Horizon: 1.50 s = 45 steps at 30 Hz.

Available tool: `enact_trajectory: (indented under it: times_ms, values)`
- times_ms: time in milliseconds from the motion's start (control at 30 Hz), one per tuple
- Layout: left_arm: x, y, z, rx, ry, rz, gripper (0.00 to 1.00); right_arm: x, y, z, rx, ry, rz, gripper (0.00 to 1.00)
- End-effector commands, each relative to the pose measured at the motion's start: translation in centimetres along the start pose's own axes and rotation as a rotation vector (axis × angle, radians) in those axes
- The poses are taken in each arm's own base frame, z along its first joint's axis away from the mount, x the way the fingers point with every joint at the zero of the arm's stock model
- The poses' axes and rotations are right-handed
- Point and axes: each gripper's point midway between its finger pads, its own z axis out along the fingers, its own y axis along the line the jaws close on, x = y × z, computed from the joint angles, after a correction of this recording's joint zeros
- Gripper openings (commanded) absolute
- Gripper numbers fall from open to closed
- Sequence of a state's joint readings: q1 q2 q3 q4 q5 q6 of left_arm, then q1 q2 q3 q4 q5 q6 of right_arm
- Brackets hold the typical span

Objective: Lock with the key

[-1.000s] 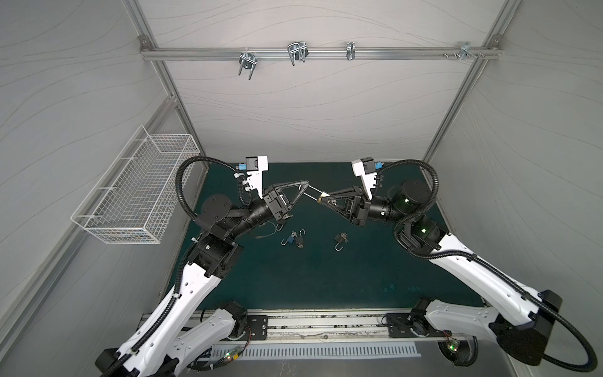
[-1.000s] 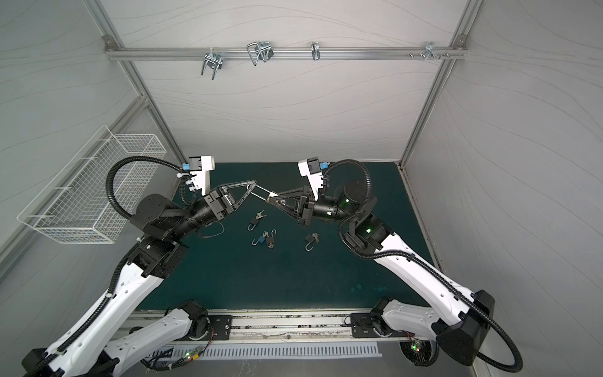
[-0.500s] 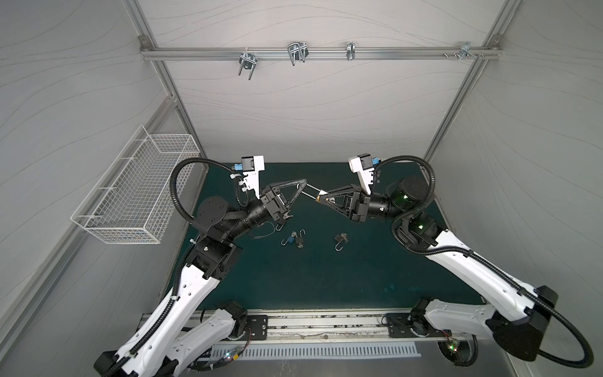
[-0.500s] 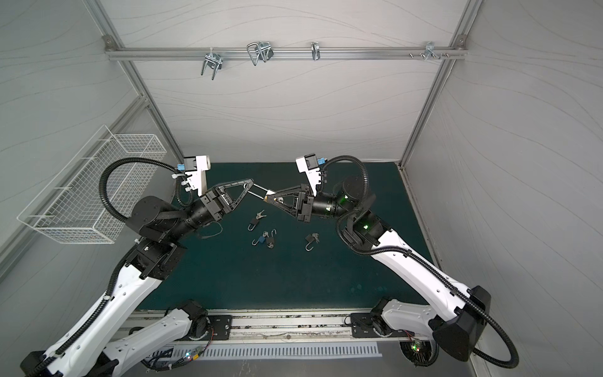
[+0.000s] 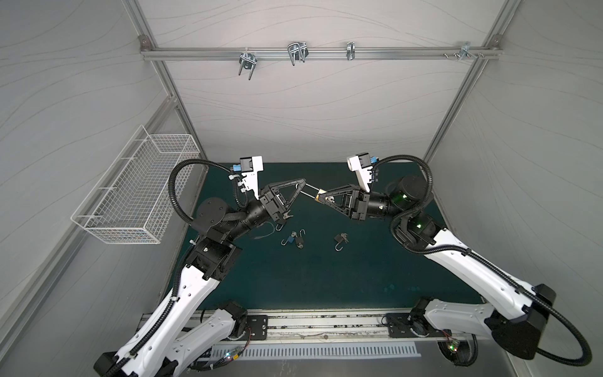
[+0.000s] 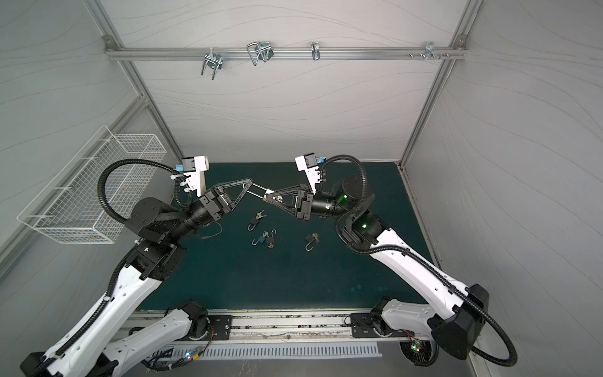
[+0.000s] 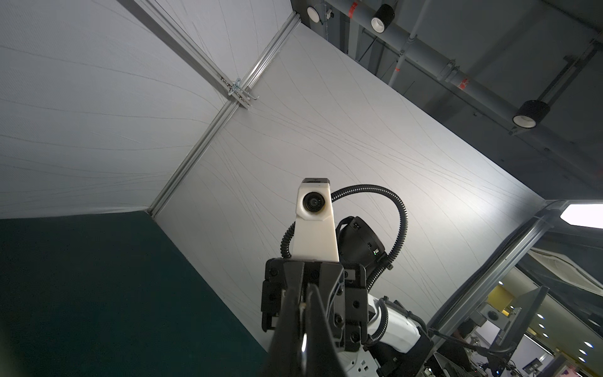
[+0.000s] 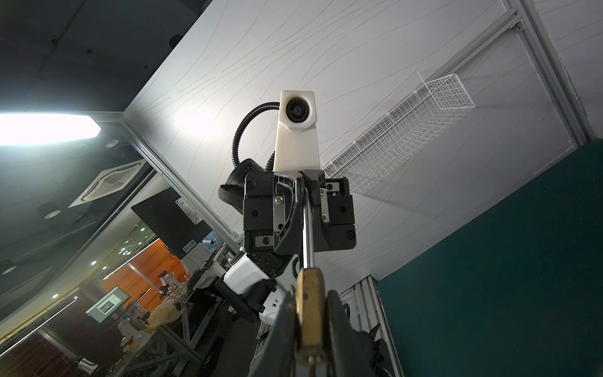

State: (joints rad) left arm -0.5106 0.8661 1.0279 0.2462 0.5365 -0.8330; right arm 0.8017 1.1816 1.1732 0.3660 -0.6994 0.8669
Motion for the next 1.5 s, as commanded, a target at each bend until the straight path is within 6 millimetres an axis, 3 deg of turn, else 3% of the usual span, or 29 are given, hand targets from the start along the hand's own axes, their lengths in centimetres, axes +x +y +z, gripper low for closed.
enact_trajectory:
  times_ms: [0, 500, 733, 1033, 1467]
  values:
    - [3.2, 0.5, 0.3, 0.03, 0.12, -0.007, 0.0, -2.4, 1.4, 0.4, -0.03, -0.075, -0.026, 0.0]
    - [7.6, 1.0, 2.1, 0.066, 0.23, -0.037, 0.0, -2.7, 1.6, 1.1, -0.042, -0.073, -0.028, 0.0]
    - [9.1, 0.8, 3.1, 0.083, 0.263, -0.061, 0.0, -2.5, 1.7, 1.0, -0.022, -0.077, -0.109, 0.0]
    - [12.0, 2.8, 3.0, 0.034, 0.305, -0.106, 0.0, -4.6, 3.5, 0.6, -0.053, -0.161, -0.158, 0.0]
    - [18.0, 2.3, 4.4, 0.097, 0.442, -0.17, 0.0, -6.8, 5.1, 0.8, -0.077, -0.221, -0.202, 0.0]
